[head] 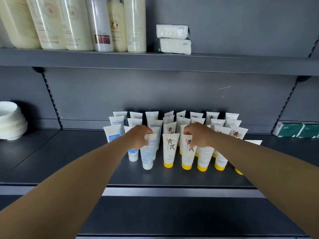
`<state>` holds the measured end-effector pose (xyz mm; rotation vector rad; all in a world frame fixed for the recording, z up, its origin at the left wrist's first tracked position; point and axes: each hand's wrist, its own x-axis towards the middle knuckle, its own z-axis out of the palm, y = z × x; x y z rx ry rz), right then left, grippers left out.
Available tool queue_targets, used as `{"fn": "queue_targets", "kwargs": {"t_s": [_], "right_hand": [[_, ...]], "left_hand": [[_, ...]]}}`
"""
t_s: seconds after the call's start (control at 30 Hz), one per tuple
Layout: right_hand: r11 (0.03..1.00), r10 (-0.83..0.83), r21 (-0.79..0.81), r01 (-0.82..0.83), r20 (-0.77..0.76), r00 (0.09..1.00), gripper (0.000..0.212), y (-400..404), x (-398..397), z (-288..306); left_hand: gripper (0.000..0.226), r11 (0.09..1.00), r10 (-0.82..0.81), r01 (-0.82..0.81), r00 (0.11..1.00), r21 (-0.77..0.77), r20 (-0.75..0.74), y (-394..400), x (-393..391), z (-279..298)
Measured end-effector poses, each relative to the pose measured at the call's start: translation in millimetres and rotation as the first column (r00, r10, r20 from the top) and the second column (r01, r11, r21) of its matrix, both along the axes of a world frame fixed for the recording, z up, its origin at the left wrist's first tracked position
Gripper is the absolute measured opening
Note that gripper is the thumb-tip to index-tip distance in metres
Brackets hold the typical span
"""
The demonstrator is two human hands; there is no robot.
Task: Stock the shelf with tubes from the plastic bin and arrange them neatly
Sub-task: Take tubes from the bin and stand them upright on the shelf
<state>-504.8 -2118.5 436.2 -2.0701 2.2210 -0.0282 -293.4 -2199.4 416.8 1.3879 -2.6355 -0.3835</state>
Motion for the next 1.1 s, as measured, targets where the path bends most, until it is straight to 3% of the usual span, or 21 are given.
{"fn": "queue_targets", "kwargs": {"t_s": [0.67,1.1], "right_hand": [[0.998,-0.040,0.041,0.040,-0.007,0.999,0.030,-21,-3,-12],[0.999,0.011,-0.041,-0.010,0.032,0.999,0.043,0,-1,13]], "left_hand": [[0.047,1.000,-0.008,0.007,0.999,-0.023,-0.044,-16,-7,-11],[0.039,1.000,0.005,-0.008,0.997,-0.030,-0.082,8,-5,17]]}}
